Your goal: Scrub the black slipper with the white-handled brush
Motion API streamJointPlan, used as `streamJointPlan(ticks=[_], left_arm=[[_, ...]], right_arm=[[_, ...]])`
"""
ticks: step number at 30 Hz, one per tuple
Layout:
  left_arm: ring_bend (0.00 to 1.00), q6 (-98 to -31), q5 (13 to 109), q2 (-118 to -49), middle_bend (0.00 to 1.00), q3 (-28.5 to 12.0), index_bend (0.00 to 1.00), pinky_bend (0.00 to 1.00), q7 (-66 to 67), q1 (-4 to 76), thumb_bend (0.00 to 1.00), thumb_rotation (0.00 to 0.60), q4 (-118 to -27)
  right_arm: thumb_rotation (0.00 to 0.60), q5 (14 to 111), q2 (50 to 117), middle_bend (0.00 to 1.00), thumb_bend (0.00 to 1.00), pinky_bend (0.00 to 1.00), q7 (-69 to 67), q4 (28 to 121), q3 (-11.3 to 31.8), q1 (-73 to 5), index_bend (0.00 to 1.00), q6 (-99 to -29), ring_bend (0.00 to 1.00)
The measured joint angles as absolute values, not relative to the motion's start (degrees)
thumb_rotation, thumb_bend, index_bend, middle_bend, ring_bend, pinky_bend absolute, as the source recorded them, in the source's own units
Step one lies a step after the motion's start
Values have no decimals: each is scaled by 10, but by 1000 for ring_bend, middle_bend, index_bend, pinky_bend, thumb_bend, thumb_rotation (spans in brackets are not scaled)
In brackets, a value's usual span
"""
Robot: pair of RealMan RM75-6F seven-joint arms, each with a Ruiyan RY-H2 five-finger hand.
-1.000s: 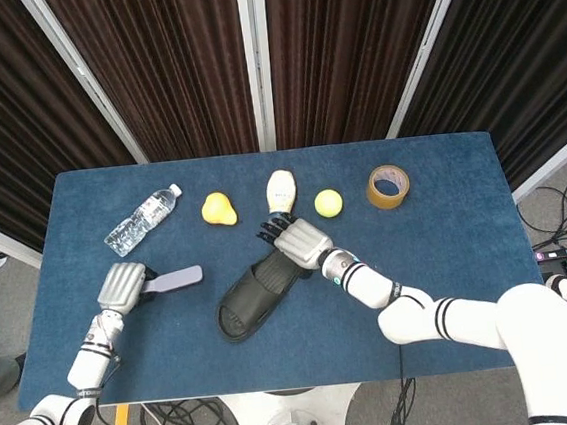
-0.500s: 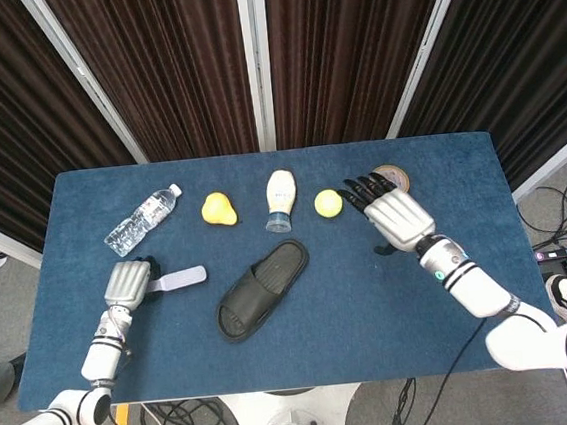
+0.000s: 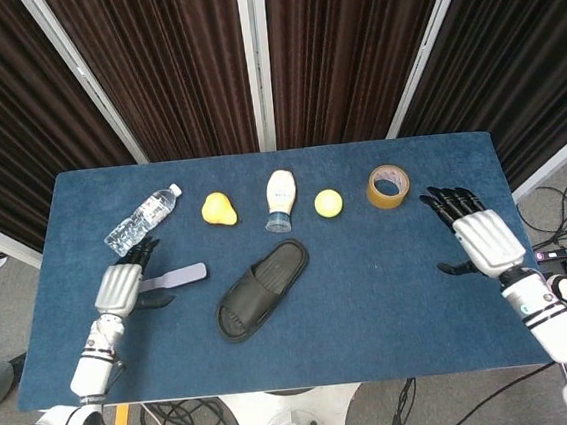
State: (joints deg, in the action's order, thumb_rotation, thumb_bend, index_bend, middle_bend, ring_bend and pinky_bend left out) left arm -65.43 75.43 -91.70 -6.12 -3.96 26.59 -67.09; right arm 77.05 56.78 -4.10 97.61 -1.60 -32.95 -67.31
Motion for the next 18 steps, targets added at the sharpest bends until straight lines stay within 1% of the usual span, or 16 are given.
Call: streamJointPlan(ticks=[1, 3, 5, 7, 11, 18], left_arm=[[132, -673, 757, -898, 155, -61, 103, 301, -45, 255, 94, 439, -688], [132, -699, 759, -866, 160, -60, 118, 300, -53, 236, 93, 480, -711], [132, -726, 757, -830, 162, -58, 127, 297, -58, 209, 93, 550, -734], [132, -750, 752, -796, 163, -55, 134, 289, -57, 180, 94, 600, -753], [132, -794, 742, -754, 164, -46, 139, 275, -43, 130, 94, 600, -783], [132, -870, 753, -728, 164, -22, 142, 263, -6, 65, 93, 600, -845]], right_arm=[[600, 773, 565, 0, 67, 0, -48, 976, -20, -317, 0, -682, 0], [600, 779, 560, 4, 111, 0, -60, 973, -28, -288, 0, -704, 0], [600, 782, 558, 29, 146, 0, -71, 968, -35, -259, 0, -726, 0], [600, 783, 558, 45, 159, 0, -76, 961, -41, -234, 0, -745, 0], [600, 787, 567, 48, 159, 0, -71, 945, -46, -189, 0, -796, 0], [600, 817, 605, 48, 159, 0, -54, 918, -42, -123, 0, -884, 0]])
